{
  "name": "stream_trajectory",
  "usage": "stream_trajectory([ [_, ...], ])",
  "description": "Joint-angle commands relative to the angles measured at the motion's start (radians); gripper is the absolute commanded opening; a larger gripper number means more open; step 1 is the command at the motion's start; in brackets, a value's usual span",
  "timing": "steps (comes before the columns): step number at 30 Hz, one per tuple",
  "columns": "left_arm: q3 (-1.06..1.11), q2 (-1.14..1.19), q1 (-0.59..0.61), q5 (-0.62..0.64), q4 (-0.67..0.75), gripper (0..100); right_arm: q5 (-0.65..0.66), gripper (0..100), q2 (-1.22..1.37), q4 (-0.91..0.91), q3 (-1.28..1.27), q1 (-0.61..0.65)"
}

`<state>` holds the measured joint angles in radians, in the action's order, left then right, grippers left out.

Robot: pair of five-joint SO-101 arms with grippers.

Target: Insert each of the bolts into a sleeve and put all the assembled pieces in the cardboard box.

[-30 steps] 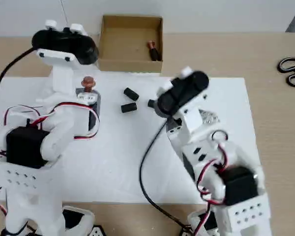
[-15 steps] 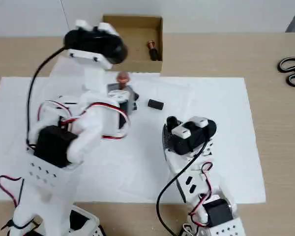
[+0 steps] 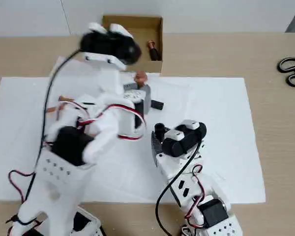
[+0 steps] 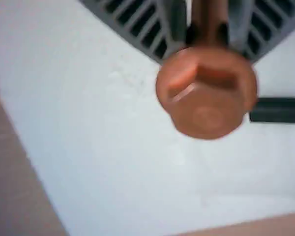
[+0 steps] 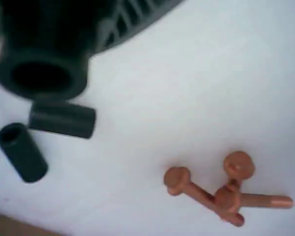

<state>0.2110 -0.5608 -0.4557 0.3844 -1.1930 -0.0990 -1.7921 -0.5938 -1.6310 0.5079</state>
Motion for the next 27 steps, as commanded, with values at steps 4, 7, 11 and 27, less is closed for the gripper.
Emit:
stream_trajectory([
  [4, 0.154, -0.072, -0.005, 0.002, 0.176, 1, -0.008, 0.4, -0.022, 0.022, 0.011, 0.010],
  [7, 0.252, -0.155, -0.005, 0.002, 0.275, 1, -0.008, 0.4, -0.022, 0.022, 0.009, 0.010],
  [11, 0.407, -0.284, -0.005, 0.003, 0.402, 1, -0.008, 0.4, -0.022, 0.022, 0.006, 0.010],
  [27, 0.536, -0.356, -0.109, 0.006, 0.445, 1, -0.009, 0.4, -0.022, 0.022, 0.011, 0.042],
])
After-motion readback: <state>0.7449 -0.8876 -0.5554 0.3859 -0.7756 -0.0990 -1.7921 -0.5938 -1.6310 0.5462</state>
